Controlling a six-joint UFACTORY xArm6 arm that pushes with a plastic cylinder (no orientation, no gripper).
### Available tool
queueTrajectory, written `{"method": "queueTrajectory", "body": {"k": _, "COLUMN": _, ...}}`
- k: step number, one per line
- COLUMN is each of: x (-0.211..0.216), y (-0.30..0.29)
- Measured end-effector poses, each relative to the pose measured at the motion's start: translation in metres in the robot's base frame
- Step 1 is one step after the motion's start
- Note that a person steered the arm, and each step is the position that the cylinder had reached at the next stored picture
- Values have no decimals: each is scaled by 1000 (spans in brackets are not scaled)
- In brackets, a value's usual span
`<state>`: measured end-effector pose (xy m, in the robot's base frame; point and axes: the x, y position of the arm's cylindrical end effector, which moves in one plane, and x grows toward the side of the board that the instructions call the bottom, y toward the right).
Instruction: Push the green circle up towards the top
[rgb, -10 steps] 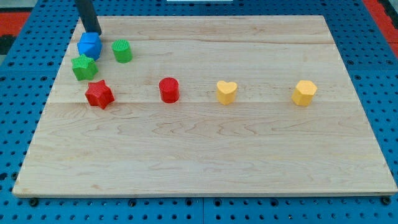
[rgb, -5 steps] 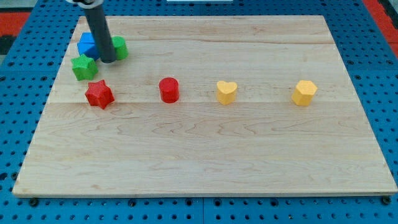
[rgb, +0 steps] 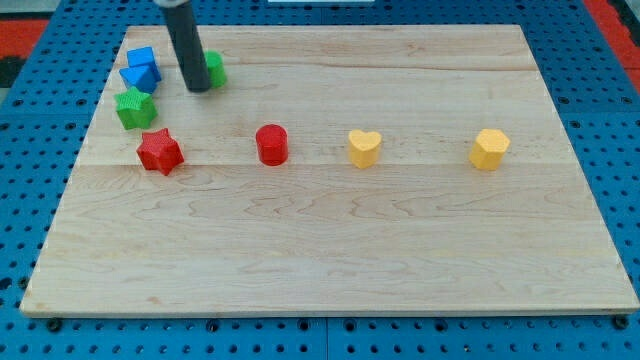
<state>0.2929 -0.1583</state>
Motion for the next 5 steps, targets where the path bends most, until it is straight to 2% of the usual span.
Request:
{"method": "queueTrajectory", "body": {"k": 1, "x": -39, "y": 3}}
{"method": "queueTrajectory", "body": {"k": 2, "x": -8, "y": 19}}
{"method": "queueTrajectory", "body": {"k": 3, "x": -34, "y": 44}}
{"method": "queueTrajectory", "body": {"k": 4, "x": -81, "y": 74}}
{"method": "queueTrajectory", "body": {"k": 5, "x": -99, "y": 34}}
